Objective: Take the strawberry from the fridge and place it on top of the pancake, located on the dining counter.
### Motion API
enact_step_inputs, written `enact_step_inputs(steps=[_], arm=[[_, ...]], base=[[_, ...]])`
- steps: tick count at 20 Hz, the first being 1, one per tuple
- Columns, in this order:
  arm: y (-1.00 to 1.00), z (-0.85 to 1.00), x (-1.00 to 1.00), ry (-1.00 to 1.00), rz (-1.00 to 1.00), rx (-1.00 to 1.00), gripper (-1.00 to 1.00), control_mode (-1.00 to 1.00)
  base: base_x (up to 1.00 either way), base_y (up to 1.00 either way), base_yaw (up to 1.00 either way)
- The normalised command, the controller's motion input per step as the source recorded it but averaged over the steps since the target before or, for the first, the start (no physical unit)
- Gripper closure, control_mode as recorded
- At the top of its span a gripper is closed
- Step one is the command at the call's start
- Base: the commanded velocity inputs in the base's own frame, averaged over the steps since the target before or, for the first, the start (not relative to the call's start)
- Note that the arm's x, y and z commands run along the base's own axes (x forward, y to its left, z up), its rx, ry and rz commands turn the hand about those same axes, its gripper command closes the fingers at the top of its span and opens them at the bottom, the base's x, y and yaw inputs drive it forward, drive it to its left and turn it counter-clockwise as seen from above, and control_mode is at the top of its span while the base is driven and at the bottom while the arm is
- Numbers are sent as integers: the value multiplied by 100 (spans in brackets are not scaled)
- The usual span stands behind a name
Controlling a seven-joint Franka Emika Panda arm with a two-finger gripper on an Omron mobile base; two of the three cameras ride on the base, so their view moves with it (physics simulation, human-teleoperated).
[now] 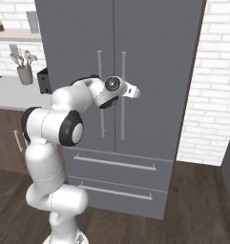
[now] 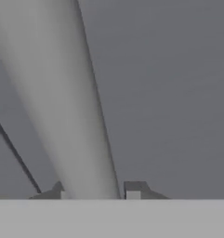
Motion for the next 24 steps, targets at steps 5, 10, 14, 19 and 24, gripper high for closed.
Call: enact_step_inputs(steps=[5,10,14,19,24], arm=[[-100,0,-44,0,0,23,100,-100],[-100,0,-73,0,0,18,100,-100],[-100,0,-81,0,0,14,100,-100],[-100,0,-74,-6,0,11,100,-100],[-100,-7,-67,-11,0,11,100,-100]], base=[[0,0,0],[0,0,0],[0,0,0],[0,0,0],[0,0,0]])
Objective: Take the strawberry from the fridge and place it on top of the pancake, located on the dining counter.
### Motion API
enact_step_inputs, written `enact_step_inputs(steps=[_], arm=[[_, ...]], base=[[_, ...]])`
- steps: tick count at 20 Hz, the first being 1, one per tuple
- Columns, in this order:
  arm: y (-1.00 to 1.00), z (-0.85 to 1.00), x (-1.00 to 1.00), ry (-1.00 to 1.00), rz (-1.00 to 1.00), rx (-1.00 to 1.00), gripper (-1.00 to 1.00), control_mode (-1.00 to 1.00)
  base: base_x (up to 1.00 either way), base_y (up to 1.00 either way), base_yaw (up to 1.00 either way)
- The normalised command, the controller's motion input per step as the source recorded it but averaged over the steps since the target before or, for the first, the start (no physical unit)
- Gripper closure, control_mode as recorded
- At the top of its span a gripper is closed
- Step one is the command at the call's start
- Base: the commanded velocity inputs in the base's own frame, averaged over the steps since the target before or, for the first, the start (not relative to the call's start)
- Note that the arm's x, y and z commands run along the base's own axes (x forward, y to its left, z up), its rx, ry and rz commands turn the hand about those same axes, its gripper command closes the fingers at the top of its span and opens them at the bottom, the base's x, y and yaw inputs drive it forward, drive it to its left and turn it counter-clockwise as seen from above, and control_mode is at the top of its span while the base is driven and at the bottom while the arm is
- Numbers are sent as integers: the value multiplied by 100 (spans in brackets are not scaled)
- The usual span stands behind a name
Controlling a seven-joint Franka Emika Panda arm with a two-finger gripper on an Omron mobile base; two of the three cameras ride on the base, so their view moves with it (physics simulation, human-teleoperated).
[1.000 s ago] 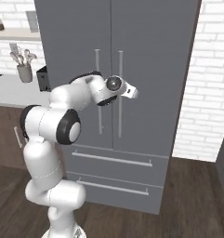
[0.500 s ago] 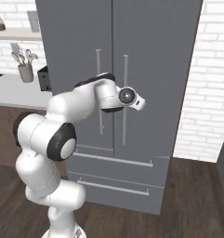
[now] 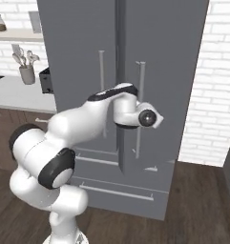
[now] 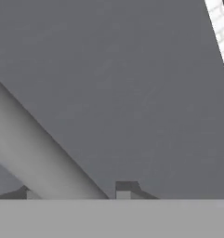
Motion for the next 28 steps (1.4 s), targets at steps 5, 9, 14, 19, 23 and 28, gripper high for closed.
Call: enact_step_inputs(steps=[5,9,14,19,23,28], arm=[[-100,-9,-47,-10,0,8,100,-100],[-100,-21,-14,-6,-4,10,100,-100],[-100,-33,0,-9,-13,6,100,-100],[-100,-34,4,-14,-26,1,100,-100],[-59,55,-69,-32,-28,-1,100,-100],[-27,79,-98,-21,-11,0,100,-100]], base=[[0,0,0],[0,0,0],[0,0,0],[0,0,0],[0,0,0],[0,0,0]])
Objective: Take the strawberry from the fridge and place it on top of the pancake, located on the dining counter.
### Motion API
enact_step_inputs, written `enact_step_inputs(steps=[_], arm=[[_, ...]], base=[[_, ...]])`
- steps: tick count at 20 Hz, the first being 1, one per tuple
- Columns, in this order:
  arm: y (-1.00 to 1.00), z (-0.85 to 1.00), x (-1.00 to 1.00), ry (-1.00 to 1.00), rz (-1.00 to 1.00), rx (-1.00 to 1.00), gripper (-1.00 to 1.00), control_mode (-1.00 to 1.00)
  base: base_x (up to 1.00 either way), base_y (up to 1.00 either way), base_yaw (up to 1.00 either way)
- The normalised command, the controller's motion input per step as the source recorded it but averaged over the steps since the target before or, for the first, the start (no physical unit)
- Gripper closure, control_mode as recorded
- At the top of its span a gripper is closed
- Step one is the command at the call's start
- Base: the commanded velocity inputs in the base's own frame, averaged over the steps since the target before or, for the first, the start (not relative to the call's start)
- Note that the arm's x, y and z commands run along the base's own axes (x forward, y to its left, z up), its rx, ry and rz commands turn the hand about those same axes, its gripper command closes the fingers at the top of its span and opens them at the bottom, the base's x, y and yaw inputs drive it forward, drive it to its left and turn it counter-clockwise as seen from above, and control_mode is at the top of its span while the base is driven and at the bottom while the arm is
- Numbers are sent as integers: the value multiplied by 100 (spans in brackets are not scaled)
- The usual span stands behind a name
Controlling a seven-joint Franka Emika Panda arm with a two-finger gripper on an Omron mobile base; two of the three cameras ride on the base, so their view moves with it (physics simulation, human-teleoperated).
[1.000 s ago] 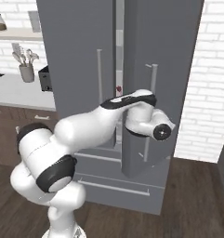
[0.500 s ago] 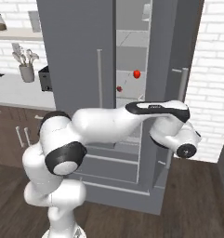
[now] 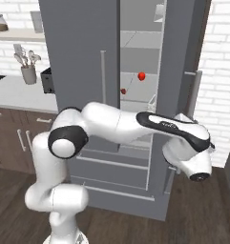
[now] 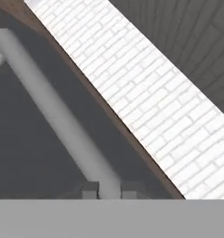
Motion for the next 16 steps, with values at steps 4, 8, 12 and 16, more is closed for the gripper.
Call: enact_step_inputs(steps=[4,8,12,16], arm=[[-7,99,-100,-17,-11,0,100,-100],[47,70,-100,-11,-12,-14,100,-100],[93,52,-100,16,-4,-31,100,-100],[100,51,-95,39,-3,-27,100,-100]], base=[[0,0,0],[0,0,0],[0,0,0],[0,0,0]])
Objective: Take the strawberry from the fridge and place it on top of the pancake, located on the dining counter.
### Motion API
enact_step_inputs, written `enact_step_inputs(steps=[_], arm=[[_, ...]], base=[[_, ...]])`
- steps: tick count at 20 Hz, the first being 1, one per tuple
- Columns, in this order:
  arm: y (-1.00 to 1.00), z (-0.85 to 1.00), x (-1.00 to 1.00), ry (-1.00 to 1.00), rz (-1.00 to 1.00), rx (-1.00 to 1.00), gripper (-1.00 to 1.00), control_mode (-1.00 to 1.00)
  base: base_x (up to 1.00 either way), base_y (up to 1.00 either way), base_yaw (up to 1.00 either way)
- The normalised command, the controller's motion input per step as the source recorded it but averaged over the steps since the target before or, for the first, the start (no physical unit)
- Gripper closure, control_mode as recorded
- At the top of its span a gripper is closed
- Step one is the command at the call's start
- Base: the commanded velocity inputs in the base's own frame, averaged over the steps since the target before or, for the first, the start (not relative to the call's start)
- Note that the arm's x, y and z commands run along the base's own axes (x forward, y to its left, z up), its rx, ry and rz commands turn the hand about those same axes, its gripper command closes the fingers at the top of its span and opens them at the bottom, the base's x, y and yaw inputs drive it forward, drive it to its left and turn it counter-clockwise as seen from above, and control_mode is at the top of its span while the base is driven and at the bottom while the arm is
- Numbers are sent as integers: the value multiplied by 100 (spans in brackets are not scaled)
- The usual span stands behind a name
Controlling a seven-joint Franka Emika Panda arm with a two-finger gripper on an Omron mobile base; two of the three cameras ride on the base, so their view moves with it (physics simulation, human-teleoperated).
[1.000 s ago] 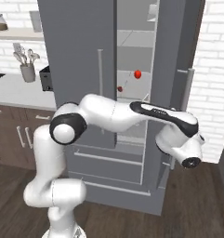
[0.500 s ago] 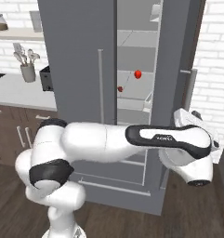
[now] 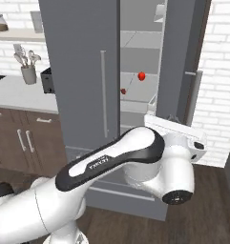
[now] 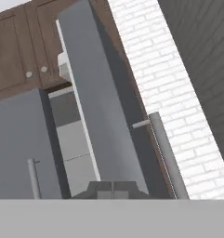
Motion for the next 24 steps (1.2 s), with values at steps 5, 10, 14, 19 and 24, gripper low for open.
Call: enact_step_inputs(steps=[5,10,14,19,24], arm=[[100,31,-61,50,-20,-15,100,-100],[100,14,-51,41,-28,-10,100,-100],[100,4,-27,17,-11,0,100,-100],[20,45,1,29,10,16,100,-100],[45,32,1,38,21,28,100,-100]], base=[[0,0,0],[0,0,0],[0,0,0],[0,0,0],[0,0,0]])
